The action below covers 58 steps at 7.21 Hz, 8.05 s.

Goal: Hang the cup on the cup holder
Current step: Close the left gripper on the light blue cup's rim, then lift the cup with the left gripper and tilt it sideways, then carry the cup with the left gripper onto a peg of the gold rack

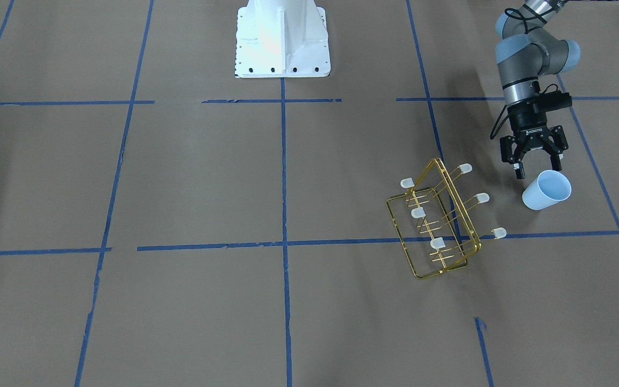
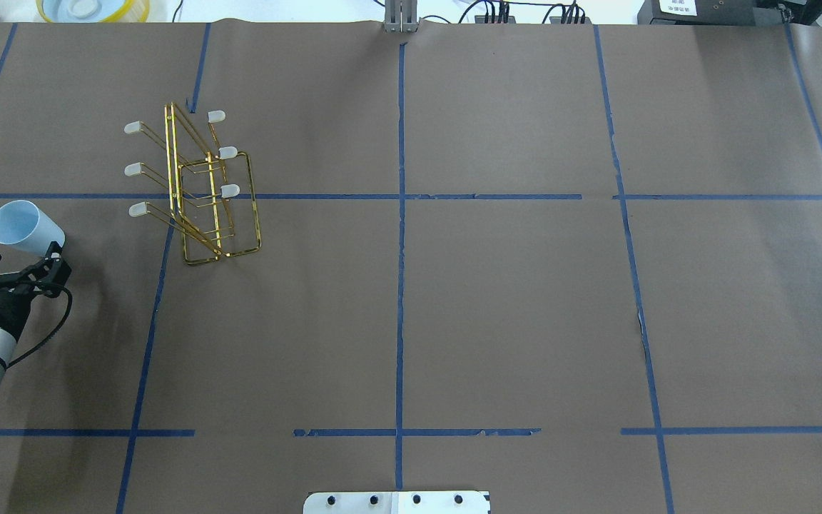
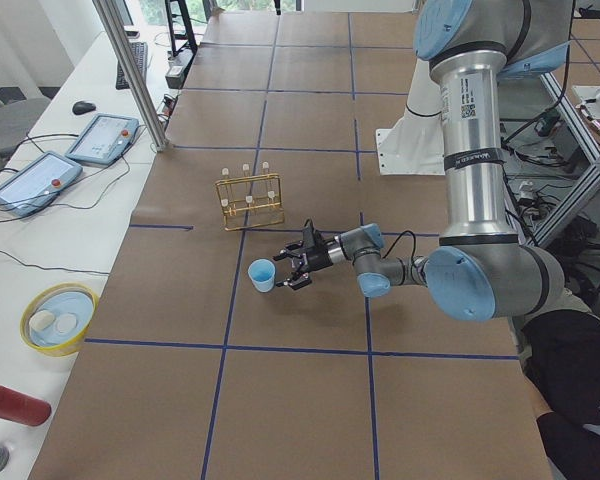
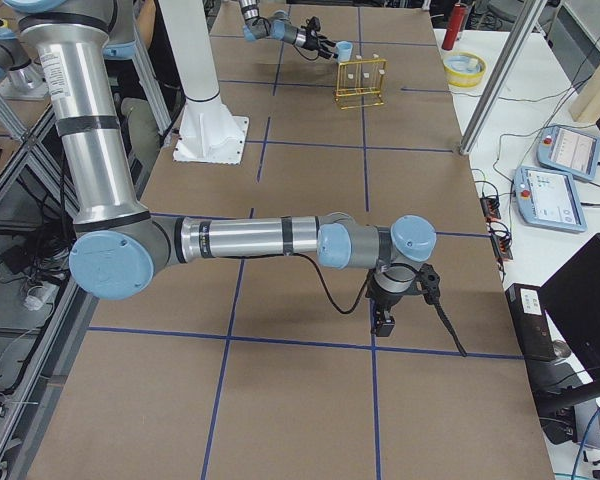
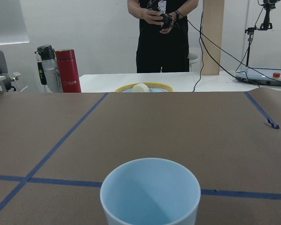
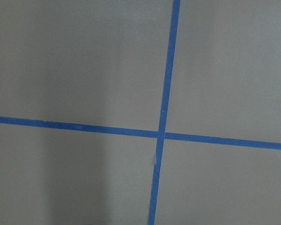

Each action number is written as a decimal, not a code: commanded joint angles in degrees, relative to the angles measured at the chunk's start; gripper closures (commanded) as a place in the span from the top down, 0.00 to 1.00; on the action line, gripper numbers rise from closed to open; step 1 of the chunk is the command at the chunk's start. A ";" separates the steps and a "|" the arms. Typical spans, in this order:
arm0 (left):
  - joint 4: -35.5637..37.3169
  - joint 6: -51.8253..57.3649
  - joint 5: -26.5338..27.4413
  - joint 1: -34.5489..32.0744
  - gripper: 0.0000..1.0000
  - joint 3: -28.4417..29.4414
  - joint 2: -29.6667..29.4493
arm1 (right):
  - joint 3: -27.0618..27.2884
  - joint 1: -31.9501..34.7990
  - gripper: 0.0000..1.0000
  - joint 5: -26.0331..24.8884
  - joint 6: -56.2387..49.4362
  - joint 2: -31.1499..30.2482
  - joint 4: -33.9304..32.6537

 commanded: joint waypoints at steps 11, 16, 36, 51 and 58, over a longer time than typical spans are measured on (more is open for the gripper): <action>-5.78 6.80 -7.00 -6.98 0.98 8.24 -5.95 | 0.00 -0.09 1.00 0.00 0.00 0.00 0.00; -5.87 6.80 -6.73 -6.90 0.96 8.42 -6.48 | 0.00 0.00 1.00 0.00 0.00 0.00 0.00; 12.93 74.66 -5.43 -14.80 0.00 -25.58 -0.77 | 0.00 0.00 1.00 0.00 0.00 0.00 0.00; 34.12 137.94 30.87 0.47 0.00 -20.69 -6.20 | 0.00 0.00 1.00 0.00 0.00 0.00 0.00; 32.03 137.58 35.36 3.03 0.00 -8.82 -14.65 | 0.00 0.00 1.00 0.00 0.00 0.00 0.00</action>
